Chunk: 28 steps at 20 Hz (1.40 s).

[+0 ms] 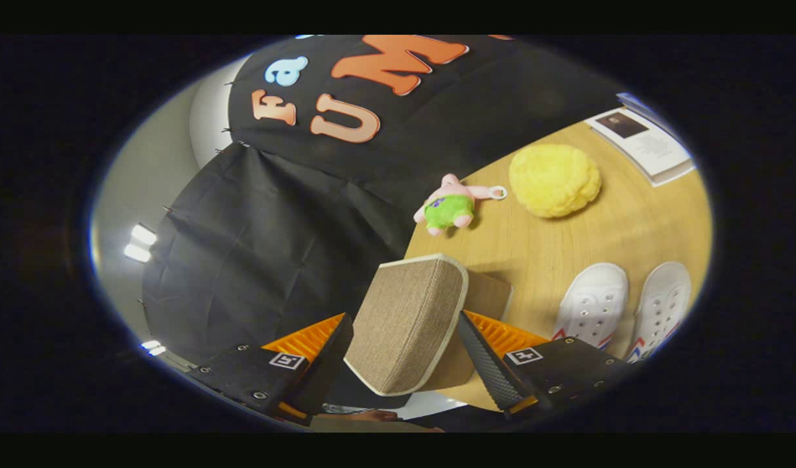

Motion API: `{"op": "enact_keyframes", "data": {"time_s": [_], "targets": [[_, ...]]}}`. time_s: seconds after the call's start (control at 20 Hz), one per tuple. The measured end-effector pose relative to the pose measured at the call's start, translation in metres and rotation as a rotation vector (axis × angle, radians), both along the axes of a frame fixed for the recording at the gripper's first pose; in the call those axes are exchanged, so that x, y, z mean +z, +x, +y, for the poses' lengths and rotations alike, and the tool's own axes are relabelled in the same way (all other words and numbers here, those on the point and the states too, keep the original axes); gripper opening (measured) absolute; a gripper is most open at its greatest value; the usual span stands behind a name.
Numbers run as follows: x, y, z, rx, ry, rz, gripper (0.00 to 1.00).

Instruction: Open the storage box then place both shoes into the box .Put the left shoe in first, then the right shoe, with the right side of both shoes facing outward in a uniform manner.

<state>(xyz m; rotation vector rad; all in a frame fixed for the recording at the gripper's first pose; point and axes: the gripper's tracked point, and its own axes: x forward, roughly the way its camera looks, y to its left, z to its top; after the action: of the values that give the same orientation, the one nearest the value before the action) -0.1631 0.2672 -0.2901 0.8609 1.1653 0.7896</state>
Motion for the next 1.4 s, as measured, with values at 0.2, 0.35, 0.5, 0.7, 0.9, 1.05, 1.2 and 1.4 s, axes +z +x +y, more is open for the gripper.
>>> {"op": "enact_keyframes", "data": {"time_s": [0.2, 0.35, 0.5, 0.7, 0.9, 1.05, 1.2, 1.4], "targets": [[-0.020, -0.023, 0.032, 0.067, 0.074, 0.071, 0.96], [-0.037, -0.033, 0.045, 0.081, 0.105, 0.113, 0.96], [-0.056, -0.038, 0.050, 0.081, 0.101, 0.141, 0.96], [-0.062, -0.042, 0.052, 0.062, 0.144, 0.161, 0.96], [-0.064, -0.038, 0.055, 0.025, 0.203, 0.214, 0.96], [-0.046, -0.029, 0.053, -0.035, 0.317, 0.272, 0.96], [-0.025, -0.016, 0.051, -0.081, 0.387, 0.277, 0.93], [-0.009, 0.001, 0.050, -0.115, 0.432, 0.253, 0.68]]}}
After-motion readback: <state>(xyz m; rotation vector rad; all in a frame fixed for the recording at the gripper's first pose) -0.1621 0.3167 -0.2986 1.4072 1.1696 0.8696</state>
